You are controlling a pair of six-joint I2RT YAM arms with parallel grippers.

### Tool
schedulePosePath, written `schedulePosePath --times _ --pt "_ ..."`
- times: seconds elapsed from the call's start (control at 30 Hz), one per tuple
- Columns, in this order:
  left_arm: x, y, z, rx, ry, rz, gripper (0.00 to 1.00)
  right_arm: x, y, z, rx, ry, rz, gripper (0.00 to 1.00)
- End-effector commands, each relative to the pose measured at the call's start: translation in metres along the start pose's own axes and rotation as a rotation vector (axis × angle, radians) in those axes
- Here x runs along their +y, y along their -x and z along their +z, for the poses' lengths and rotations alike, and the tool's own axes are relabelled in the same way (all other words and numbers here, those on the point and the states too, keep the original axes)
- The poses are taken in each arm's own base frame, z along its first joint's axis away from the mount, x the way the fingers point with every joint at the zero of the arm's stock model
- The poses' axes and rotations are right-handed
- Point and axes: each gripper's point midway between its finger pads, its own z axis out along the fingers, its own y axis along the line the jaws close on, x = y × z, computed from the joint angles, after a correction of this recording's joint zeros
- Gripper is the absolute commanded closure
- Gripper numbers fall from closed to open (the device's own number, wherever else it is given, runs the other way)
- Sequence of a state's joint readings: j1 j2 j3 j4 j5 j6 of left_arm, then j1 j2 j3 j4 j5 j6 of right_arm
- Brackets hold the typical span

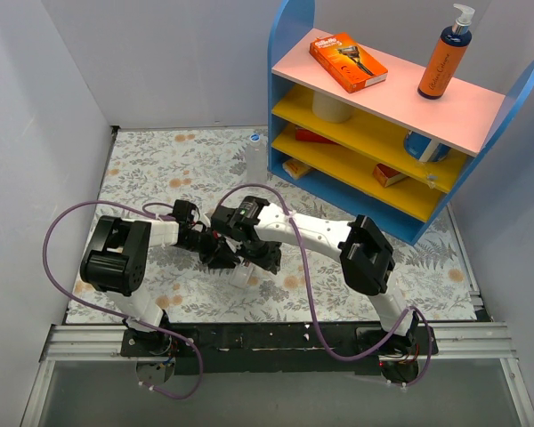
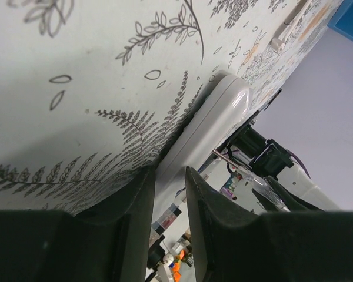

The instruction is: Unload the batteries from the remote control

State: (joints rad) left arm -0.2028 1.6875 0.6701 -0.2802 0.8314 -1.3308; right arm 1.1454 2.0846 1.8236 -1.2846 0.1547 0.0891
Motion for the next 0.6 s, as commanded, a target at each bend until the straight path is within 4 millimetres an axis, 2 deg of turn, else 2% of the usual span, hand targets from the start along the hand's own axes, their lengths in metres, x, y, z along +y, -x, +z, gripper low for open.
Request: schedulePosePath --times 0.0,0.17,0.3,0.43,0.57 --pt "-0.003 0.007 0.003 -0.015 0.005 0.038 0.73 -0.005 0.033 -0.012 -0.12 -0.035 -0.004 0.99" --pt "-0.002 0.005 0.004 -0.007 0.007 0.038 0.73 -0.004 0.043 -0.02 -0.15 -0.077 -0.012 0.99" --pt "0.0 0.003 0.006 -0.003 0.013 0.035 0.73 -0.003 0.044 -0.019 -0.16 -0.088 -0.007 0.99" --pt "0.0 0.003 0.006 -0.001 0.013 0.032 0.74 -0.008 0.034 -0.015 -0.114 -0.117 0.015 0.99" --pt "-0.005 0.006 0.0 -0.038 0.021 0.045 0.74 -0.009 0.023 -0.021 -0.094 -0.124 0.036 0.99"
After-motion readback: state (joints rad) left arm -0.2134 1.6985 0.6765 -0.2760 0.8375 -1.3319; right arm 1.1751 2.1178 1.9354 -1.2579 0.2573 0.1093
